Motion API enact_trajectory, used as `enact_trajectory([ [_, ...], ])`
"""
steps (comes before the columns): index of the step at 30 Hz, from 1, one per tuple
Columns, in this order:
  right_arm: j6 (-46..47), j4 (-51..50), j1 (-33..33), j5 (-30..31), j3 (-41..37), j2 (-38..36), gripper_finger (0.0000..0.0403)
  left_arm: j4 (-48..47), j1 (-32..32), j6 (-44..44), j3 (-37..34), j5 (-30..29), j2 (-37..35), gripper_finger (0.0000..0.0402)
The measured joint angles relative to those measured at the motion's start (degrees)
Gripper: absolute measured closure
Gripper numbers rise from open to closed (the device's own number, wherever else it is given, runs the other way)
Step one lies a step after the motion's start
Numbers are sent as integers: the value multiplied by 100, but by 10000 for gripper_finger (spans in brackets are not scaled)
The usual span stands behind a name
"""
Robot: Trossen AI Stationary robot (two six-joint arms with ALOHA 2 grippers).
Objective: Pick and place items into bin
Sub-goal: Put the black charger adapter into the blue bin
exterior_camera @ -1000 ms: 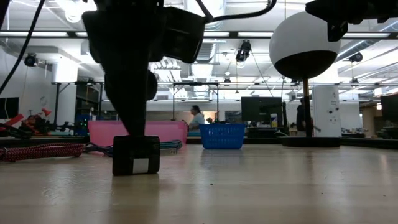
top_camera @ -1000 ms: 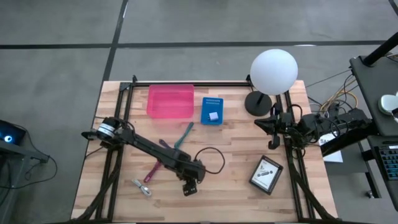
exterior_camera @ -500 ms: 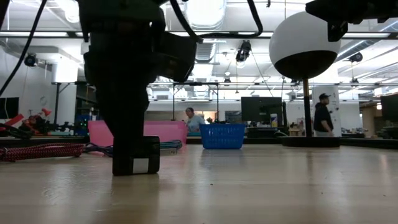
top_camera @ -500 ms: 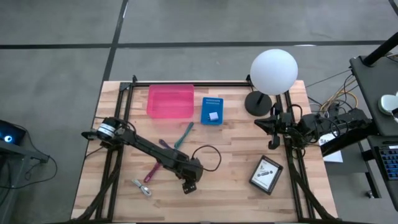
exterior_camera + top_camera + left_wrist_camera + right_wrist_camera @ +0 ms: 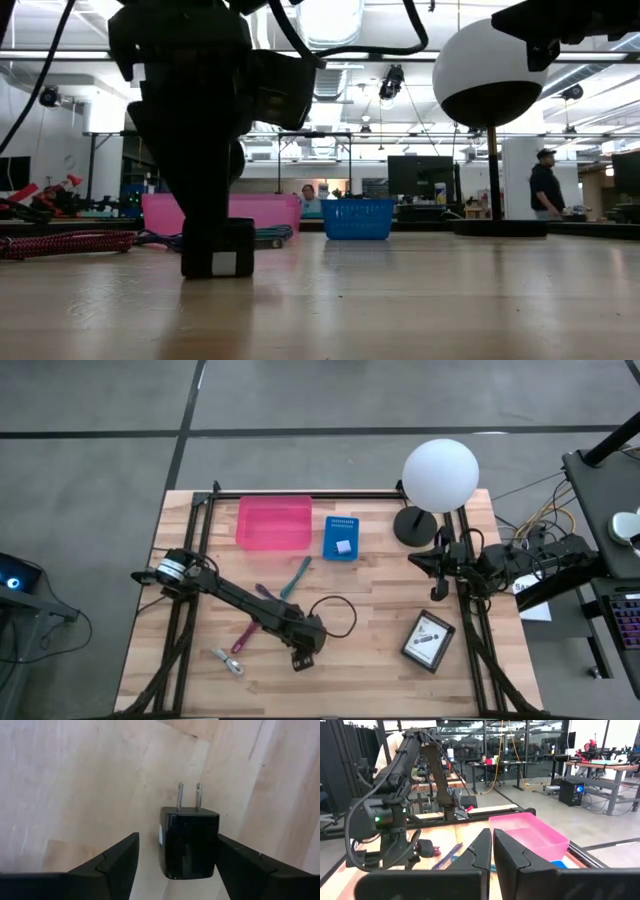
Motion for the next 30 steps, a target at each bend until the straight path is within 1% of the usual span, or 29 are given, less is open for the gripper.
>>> enact_trajectory([
  [4, 15, 4, 0, -1, 0, -4, 394, 4, 0, 1, -4, -45, 101, 203],
  [12, 60, 6, 0, -2, 0, -11, 394, 444, 19, -4, 0, -139, 156, 269],
  [21, 249, 6, 0, -4, 0, -9, 394, 416, 265, 347, 337, -371, 85, 269],
  [25, 251, 4, 0, -3, 0, 0, 394, 433, 496, 559, 460, -933, 69, 269],
  [30, 357, 4, 0, -4, 0, 0, 394, 430, 916, 1175, 673, -1621, 69, 269],
])
